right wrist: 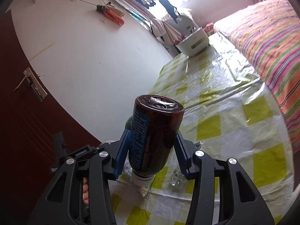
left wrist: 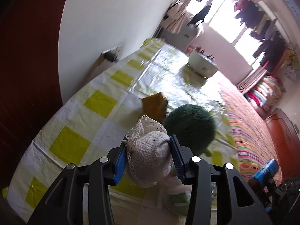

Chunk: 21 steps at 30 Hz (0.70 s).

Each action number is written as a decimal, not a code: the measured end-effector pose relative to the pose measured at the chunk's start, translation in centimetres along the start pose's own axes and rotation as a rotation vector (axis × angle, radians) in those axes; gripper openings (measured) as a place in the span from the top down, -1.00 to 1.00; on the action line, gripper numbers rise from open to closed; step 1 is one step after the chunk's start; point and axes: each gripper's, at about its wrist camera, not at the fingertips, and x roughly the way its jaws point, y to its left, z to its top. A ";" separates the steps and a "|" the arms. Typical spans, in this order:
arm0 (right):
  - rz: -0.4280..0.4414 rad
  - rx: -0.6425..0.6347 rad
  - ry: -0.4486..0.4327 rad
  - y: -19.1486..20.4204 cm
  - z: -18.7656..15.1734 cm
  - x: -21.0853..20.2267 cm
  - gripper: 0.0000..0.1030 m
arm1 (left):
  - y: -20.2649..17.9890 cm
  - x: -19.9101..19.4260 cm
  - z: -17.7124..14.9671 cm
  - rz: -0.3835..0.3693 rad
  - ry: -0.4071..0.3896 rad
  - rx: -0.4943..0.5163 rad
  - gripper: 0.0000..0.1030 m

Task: Collect trash
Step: 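Drop the brown bottle into the bin with the right tool while the left tool carries the hat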

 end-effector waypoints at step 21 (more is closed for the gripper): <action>-0.277 -0.109 -0.240 -2.4 -2.1 -12.2 0.12 | -12.9 -3.5 -7.5 -0.377 0.054 0.301 0.18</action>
